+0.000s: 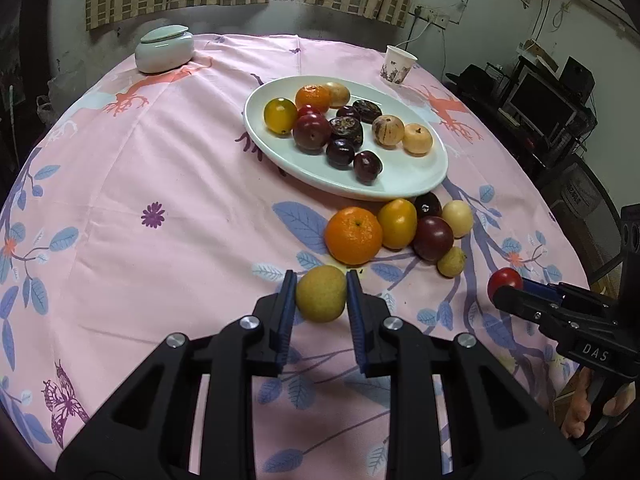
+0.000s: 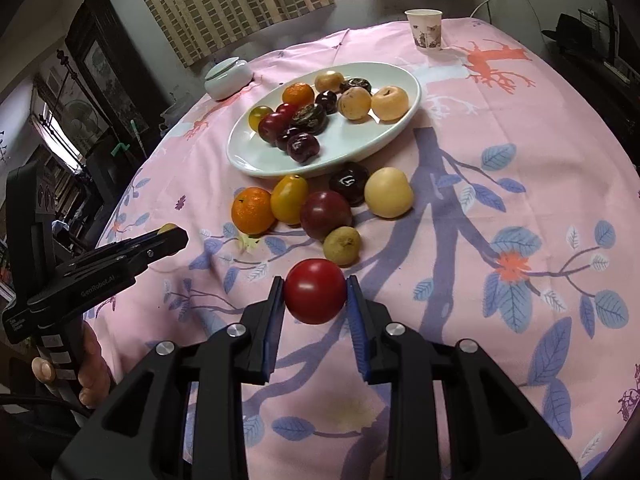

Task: Organize fruits
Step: 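Place the tomato and small fruit on the plate with both tools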

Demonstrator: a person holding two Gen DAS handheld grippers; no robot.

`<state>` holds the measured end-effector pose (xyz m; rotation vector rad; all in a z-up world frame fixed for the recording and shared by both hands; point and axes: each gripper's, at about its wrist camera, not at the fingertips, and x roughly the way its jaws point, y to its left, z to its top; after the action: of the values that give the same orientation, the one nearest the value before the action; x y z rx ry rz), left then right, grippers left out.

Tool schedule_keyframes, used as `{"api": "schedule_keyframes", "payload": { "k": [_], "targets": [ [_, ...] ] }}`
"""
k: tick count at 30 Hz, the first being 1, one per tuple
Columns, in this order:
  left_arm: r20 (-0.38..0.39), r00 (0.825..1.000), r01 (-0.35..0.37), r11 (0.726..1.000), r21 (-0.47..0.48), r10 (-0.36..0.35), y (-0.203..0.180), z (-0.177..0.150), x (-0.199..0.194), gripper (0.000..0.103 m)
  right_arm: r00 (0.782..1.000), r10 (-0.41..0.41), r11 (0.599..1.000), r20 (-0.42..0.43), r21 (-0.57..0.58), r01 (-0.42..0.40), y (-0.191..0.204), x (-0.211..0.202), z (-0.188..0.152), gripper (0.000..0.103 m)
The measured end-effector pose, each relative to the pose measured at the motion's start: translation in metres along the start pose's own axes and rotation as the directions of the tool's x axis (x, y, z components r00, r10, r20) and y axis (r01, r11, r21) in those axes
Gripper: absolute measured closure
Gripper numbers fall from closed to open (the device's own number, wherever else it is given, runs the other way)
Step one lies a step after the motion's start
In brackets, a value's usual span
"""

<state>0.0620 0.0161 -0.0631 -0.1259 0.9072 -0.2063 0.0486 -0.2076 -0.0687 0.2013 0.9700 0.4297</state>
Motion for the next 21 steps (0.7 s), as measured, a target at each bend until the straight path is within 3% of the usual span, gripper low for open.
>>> {"api": "schedule_keyframes", "payload": {
  "k": [8,12,21],
  "targets": [
    [0.053,0.999,0.006,0.999,0.038,-0.008,-0.006,0.041,-0.005,0.078,0.999,-0.009,0.994,0.050,-0.108,0.015,0.029,0.005,0.041,0.072],
    [0.046,0.999,0.000,0.998,0.056,-0.003,-0.014,0.074,0.010,0.078,0.995,-0.057,0.987,0.076,-0.148,0.068,0.033,0.017,0.068,0.072],
    [-0.063,0.998,0.023,0.999,0.046,-0.020,-0.024,0.133,0.077,0.078,0.989,-0.141,0.973,0.036,-0.177,0.146,0.019,0.067,0.119,0.072]
  ]
}}
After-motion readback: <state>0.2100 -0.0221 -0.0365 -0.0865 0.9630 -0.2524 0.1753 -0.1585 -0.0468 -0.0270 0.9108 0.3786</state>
